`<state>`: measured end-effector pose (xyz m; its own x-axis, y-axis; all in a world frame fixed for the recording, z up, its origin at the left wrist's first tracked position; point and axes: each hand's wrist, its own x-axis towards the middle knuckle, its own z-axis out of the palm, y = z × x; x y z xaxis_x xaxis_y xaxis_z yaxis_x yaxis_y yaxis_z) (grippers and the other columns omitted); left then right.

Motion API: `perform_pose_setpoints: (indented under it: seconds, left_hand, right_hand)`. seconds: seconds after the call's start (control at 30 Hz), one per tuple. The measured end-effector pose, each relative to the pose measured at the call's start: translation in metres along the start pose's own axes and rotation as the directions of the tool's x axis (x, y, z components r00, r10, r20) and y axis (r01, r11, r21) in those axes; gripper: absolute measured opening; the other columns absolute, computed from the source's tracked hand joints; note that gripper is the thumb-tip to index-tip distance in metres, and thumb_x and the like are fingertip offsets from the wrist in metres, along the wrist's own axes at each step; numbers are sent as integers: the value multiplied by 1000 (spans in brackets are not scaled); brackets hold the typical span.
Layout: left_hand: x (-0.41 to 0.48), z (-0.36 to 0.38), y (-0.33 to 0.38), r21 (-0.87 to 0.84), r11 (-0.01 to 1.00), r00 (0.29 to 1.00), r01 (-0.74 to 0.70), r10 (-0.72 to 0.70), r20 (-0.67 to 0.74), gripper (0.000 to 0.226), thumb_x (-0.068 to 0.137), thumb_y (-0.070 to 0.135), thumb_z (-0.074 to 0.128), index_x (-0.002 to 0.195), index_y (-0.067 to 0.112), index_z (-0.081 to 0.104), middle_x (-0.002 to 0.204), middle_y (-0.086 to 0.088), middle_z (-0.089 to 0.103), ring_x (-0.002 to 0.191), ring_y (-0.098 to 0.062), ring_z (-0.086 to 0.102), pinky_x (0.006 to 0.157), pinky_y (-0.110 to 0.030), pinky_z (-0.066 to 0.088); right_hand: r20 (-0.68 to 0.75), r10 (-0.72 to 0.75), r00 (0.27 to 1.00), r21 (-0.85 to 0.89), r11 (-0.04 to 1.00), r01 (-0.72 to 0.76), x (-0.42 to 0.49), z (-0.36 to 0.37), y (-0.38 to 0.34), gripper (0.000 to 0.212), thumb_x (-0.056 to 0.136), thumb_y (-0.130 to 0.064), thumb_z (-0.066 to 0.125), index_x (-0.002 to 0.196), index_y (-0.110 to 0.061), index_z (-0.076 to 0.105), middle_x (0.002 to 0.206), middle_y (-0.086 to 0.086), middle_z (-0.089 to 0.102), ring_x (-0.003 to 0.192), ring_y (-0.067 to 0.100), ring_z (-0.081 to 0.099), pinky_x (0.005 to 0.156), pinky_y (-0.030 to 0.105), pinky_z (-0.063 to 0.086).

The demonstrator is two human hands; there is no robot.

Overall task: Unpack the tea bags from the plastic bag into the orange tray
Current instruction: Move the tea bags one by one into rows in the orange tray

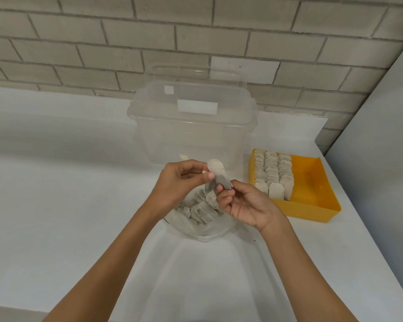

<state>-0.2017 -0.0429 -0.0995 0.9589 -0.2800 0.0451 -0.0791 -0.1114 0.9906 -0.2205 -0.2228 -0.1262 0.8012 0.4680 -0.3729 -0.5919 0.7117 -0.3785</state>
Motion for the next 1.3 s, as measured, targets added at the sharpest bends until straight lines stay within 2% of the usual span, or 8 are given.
perform_pose_setpoints:
  seconds: [0.13,0.23,0.33,0.5,0.7,0.93,1.13,1.3]
  left_hand:
    - [8,3,5,4,1000,1000,-26,26,17,15,83,14,73,94,4,73,92,-9,74,81,-8,67,72,-13,49]
    - [16,1,6,59,998,1000,-16,16,-2,14,82,18,74,91,7,73,87,-12,72,75,-8,63,69,-16,49]
    - [27,2,11,109,994,1000,-30,29,9,15,82,17,74,90,5,73,84,-13,71,71,-9,60,67,-16,47]
    - [40,18,25,134,986,993,-102,92,78,18,82,14,74,94,1,72,85,-9,72,68,-3,62,66,-11,46]
    - [56,42,34,155,974,981,-165,145,129,11,82,11,74,91,6,75,82,0,72,69,3,63,67,-8,46]
    - [58,64,33,143,973,969,-179,150,195,11,83,5,71,93,3,73,81,-1,70,68,2,61,64,-8,46]
    - [59,68,29,155,975,971,-158,124,206,22,83,10,73,104,11,70,78,-2,71,76,-9,66,82,-24,55]
    - [58,70,29,121,981,970,-150,123,208,19,83,5,72,102,4,71,82,-8,70,74,-7,64,70,-13,50]
  right_hand:
    - [-172,-106,979,-343,938,41,-4,16,-3,8,84,1,58,91,1,62,73,13,61,48,8,51,48,20,48]
    - [-197,-475,857,-825,553,117,-7,22,-9,15,97,-13,51,93,-12,64,82,6,67,55,9,54,55,21,47]
    - [-25,-693,720,-910,315,271,-13,28,-18,20,98,-28,52,90,-21,69,78,-8,68,58,4,53,57,17,44]
    - [199,-733,650,-950,17,310,-23,31,-33,10,89,-13,66,86,-21,71,70,-16,67,64,-6,56,64,11,43]
    - [108,-804,585,-978,18,206,-53,11,-71,12,89,-8,64,81,-15,68,69,-2,64,57,-1,56,57,11,44]
    - [-141,-829,541,-984,57,-171,-81,-53,-113,9,86,-7,64,78,-8,68,69,7,65,65,14,59,64,20,45]
    - [-285,-759,586,-910,23,-414,-72,-88,-123,9,83,0,62,76,4,66,69,11,62,60,15,57,53,18,40]
    - [-368,-704,607,-878,47,-477,-55,-102,-125,17,81,3,66,67,-4,59,65,11,58,58,17,62,56,25,49]
